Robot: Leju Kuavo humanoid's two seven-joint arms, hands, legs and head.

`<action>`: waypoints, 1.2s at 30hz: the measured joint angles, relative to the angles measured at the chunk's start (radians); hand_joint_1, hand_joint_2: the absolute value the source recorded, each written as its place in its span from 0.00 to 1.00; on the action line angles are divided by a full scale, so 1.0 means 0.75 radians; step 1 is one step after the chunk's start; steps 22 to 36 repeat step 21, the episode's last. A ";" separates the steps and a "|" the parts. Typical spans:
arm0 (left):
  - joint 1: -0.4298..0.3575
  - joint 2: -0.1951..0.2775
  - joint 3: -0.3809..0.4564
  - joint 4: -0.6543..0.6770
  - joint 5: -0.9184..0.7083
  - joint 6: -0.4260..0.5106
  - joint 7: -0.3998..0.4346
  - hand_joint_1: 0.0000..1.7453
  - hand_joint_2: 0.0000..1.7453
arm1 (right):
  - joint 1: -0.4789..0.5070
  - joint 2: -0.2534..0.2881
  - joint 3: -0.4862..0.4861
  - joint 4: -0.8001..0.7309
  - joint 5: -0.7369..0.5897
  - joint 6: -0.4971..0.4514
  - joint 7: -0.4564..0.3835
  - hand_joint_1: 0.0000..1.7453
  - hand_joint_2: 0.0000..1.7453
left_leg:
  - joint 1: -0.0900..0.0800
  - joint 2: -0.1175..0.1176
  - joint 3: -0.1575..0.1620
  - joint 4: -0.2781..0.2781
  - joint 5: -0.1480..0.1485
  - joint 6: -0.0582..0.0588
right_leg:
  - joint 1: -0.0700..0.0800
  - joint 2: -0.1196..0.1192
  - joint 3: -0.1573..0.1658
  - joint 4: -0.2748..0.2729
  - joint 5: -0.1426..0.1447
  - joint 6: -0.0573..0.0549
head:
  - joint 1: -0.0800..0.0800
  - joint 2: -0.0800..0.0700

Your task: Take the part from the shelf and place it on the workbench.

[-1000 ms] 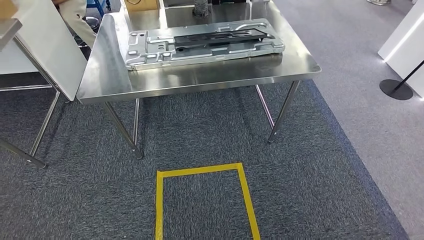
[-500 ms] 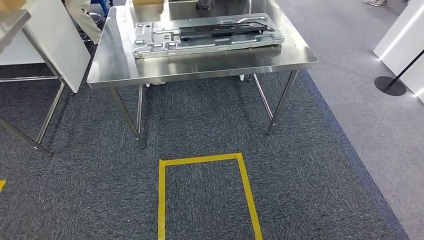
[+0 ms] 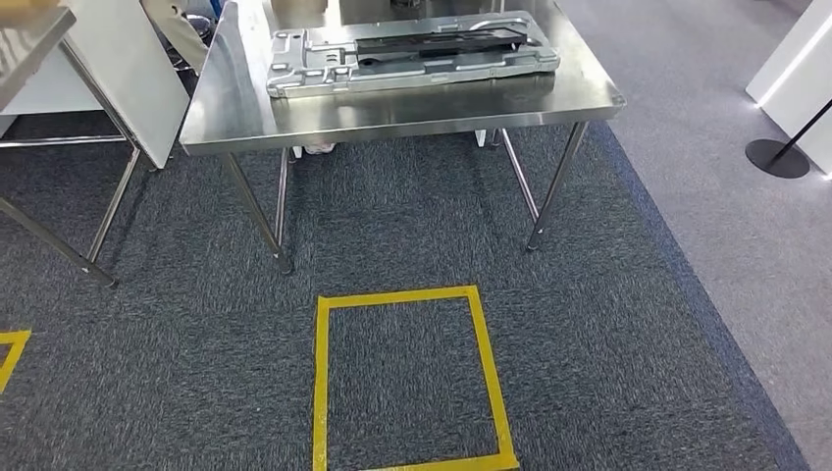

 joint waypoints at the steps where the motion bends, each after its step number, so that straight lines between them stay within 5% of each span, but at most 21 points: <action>1: 0.000 -0.001 0.002 0.000 -0.002 0.000 0.004 0.00 0.00 | 0.001 0.000 -0.006 0.000 -0.004 0.005 0.002 0.00 1.00 | 0.002 0.001 -0.023 0.054 -0.039 -0.006 | -0.002 -0.004 -0.004 -0.004 0.007 -0.009 | -0.002 0.000; 4: 0.002 -0.003 0.007 0.000 -0.005 0.000 0.014 0.00 0.00 | 0.006 -0.001 -0.022 0.000 -0.007 0.011 0.002 0.00 1.00 | 0.009 0.001 -0.131 0.316 -0.174 -0.017 | 0.005 -0.013 -0.023 0.001 0.014 -0.019 | -0.006 0.000; 6: 0.004 -0.004 0.011 0.000 -0.005 0.000 0.016 0.00 0.00 | 0.009 -0.001 -0.029 0.000 -0.007 0.012 0.002 0.00 1.00 | 0.010 0.002 -0.135 0.356 -0.163 -0.018 | 0.008 -0.016 -0.032 0.012 0.015 -0.019 | -0.006 0.000; 10: 0.004 -0.004 0.016 0.000 -0.006 0.000 0.017 0.00 0.00 | 0.009 -0.001 -0.034 0.000 -0.007 0.012 0.002 0.00 1.00 | 0.003 0.007 0.046 0.026 -0.024 0.006 | 0.015 -0.017 -0.038 0.025 0.012 -0.008 | -0.006 0.000; 12: 0.002 -0.004 0.020 0.000 -0.006 0.000 0.018 0.00 0.50 | 0.009 -0.001 -0.036 0.001 -0.006 0.012 0.004 0.00 1.00 | -0.003 0.009 0.068 -0.028 -0.022 0.016 | 0.018 -0.017 -0.044 0.027 0.015 0.003 | -0.005 0.000; 14: 0.003 -0.005 0.025 0.000 -0.006 0.000 0.020 0.00 1.00 | 0.009 -0.002 -0.039 0.001 -0.003 0.008 0.010 0.00 0.50 | -0.001 0.007 0.063 -0.038 -0.017 0.017 | 0.020 -0.017 -0.047 0.026 0.018 0.002 | -0.005 0.000; 16: 0.003 -0.006 0.028 0.000 -0.006 0.001 0.022 0.00 1.00 | 0.008 -0.004 -0.041 0.001 0.002 0.007 0.017 0.00 0.00 | -0.002 0.006 0.061 -0.040 -0.014 0.017 | 0.019 -0.017 -0.049 0.025 0.020 -0.002 | -0.004 0.000; 19: 0.002 -0.007 0.034 0.000 -0.006 0.002 0.020 0.00 1.00 | 0.009 -0.004 -0.046 0.001 0.003 0.015 0.028 0.00 0.00 | -0.006 0.006 0.058 -0.035 -0.015 0.027 | 0.016 -0.016 -0.049 0.024 0.025 0.008 | -0.004 0.000; 20: 0.002 -0.008 0.038 0.000 -0.005 0.001 0.019 0.00 1.00 | 0.009 -0.005 -0.049 0.001 0.004 0.018 0.030 0.00 0.25 | -0.007 0.006 0.056 -0.034 -0.015 0.029 | 0.016 -0.016 -0.049 0.024 0.026 0.011 | -0.004 0.000; 21: 0.002 -0.009 0.040 0.000 -0.005 0.000 0.018 0.00 1.00 | 0.009 -0.005 -0.051 0.001 0.004 0.020 0.031 0.00 0.33 | -0.007 0.006 0.056 -0.033 -0.015 0.031 | 0.016 -0.016 -0.049 0.023 0.027 0.012 | -0.004 0.000; 36: 0.002 -0.009 0.040 0.000 -0.005 0.000 0.018 0.00 1.00 | 0.009 -0.005 -0.051 0.001 0.004 0.020 0.031 0.00 0.33 | -0.007 0.006 0.056 -0.033 -0.015 0.031 | 0.016 -0.016 -0.049 0.023 0.027 0.012 | -0.004 0.000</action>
